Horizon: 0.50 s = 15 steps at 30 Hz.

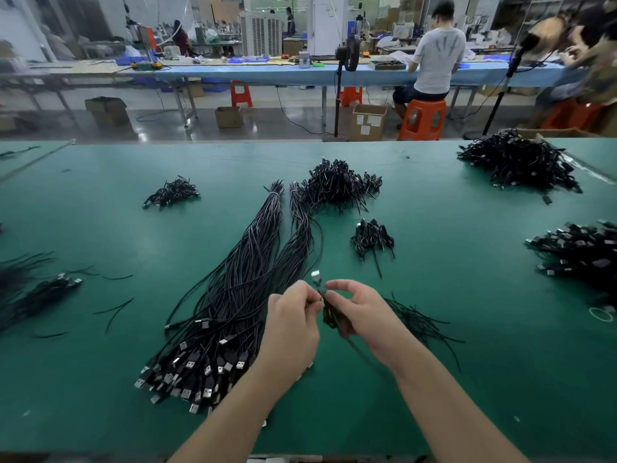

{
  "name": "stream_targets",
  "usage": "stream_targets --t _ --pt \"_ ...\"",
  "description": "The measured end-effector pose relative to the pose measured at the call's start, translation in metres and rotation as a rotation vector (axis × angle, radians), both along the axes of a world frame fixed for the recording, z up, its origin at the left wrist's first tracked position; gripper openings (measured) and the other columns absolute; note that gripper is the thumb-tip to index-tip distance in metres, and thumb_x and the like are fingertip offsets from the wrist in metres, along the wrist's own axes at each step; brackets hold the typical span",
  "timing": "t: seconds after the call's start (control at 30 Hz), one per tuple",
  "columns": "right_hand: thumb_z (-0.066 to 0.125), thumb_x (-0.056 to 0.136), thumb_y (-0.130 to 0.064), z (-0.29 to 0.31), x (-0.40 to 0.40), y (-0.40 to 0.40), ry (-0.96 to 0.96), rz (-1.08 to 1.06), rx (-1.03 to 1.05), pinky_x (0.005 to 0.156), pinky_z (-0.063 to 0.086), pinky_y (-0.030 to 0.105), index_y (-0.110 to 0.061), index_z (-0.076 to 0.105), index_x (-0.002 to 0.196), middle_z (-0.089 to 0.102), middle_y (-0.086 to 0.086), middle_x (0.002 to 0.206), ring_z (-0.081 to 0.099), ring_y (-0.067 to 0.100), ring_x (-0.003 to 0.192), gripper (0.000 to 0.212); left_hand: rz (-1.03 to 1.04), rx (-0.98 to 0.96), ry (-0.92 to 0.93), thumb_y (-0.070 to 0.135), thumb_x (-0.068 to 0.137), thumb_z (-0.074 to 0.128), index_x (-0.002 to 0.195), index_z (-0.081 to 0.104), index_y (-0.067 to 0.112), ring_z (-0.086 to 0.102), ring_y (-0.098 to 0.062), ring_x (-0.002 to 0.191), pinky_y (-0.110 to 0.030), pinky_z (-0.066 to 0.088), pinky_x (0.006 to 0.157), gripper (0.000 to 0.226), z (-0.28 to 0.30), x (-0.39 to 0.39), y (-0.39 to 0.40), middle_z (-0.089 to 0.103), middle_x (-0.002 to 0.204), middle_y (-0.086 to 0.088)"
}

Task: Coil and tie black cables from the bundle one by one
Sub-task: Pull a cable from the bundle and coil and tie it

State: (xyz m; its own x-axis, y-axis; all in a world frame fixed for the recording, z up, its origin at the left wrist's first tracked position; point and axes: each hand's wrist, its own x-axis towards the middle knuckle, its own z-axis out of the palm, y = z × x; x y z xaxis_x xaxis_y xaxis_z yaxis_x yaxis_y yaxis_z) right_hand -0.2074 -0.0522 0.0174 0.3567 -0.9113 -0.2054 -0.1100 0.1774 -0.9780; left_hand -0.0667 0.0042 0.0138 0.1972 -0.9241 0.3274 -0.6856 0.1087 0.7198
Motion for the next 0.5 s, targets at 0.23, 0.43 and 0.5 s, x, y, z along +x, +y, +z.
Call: stream_targets --t 0.23,0.43,0.5 --pt "0.049 0.104 -0.013 0.004 -0.002 0.007 -0.136 0.055 -0.030 0.052 0.047 0.028 -0.017 0.067 0.105 0.068 0.010 0.071 0.059 0.022 0.064 0.018 0.020 0.014 0.150 0.010 0.097 0.062 0.081 0.057 0.022 0.052 -0.006 0.067 -0.020 0.038 0.060 0.021 0.003 -0.002 -0.004 0.059 0.070 0.010" --pt "0.072 0.089 -0.010 0.002 -0.006 0.007 0.073 0.100 -0.302 0.062 0.049 0.022 -0.026 0.072 0.104 0.073 0.000 0.095 0.057 0.007 0.066 0.021 0.093 0.351 0.824 0.011 0.099 0.060 0.090 0.069 0.006 0.043 -0.004 0.048 -0.013 0.037 0.047 0.013 0.004 0.008 -0.014 0.054 0.058 0.004" --pt "0.078 0.085 -0.019 -0.001 -0.003 0.006 0.181 -0.022 -0.430 0.067 0.046 0.016 -0.028 0.075 0.096 0.067 -0.007 0.093 0.055 0.002 0.069 0.014 0.079 0.361 0.788 0.010 0.099 0.061 0.089 0.069 0.006 0.044 -0.003 0.048 -0.013 0.038 0.047 0.012 0.003 0.008 -0.013 0.056 0.062 0.002"
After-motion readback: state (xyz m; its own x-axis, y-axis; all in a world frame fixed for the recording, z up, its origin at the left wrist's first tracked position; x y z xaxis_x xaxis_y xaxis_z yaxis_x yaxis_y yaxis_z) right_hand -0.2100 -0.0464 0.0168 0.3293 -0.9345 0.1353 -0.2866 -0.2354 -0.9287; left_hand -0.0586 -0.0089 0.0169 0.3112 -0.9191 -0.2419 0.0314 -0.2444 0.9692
